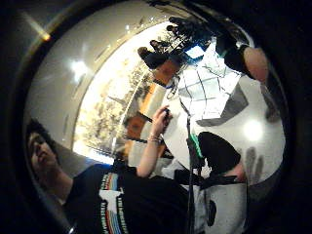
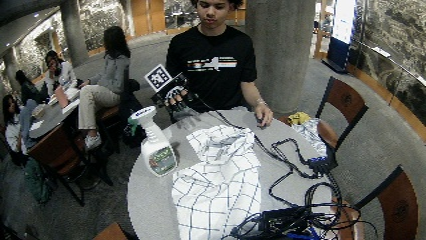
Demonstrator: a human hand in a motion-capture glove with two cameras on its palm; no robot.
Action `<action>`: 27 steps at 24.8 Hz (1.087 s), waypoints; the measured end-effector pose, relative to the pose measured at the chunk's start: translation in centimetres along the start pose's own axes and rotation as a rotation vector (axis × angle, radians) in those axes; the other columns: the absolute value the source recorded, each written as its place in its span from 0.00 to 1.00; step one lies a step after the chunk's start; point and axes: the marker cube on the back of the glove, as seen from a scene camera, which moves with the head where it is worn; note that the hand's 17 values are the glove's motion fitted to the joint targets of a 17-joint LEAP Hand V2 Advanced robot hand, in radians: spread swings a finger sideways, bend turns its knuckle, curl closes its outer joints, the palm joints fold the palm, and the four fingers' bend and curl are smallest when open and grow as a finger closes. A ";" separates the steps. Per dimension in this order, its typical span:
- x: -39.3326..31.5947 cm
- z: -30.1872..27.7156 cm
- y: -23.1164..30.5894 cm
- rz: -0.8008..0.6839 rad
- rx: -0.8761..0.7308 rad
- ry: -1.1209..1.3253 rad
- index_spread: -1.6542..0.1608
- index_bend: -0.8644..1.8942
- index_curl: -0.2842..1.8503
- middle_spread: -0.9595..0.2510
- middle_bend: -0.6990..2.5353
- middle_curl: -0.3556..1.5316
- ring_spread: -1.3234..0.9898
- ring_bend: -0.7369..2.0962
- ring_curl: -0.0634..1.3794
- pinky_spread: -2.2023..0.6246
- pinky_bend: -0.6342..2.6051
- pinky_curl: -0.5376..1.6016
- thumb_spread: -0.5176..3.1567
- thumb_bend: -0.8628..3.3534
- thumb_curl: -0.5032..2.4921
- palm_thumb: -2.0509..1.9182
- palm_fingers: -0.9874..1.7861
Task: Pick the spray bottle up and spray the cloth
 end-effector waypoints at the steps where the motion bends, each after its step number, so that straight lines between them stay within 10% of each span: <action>1: 0.3 -0.2 0.0 0.013 0.019 -0.055 0.73 0.36 0.29 0.72 0.27 0.36 0.55 0.34 0.24 0.84 0.27 0.36 0.44 0.24 0.27 0.69 0.63; 12: 3.3 -2.7 0.6 0.158 0.228 -0.530 0.71 0.34 0.26 0.74 0.27 0.37 0.56 0.35 0.26 0.85 0.31 0.38 0.42 0.21 0.27 0.69 0.61; 27: 6.1 -4.2 -6.0 0.133 0.357 -0.481 0.70 0.35 0.24 0.77 0.28 0.38 0.59 0.35 0.27 0.86 0.33 0.39 0.41 0.20 0.28 0.70 0.53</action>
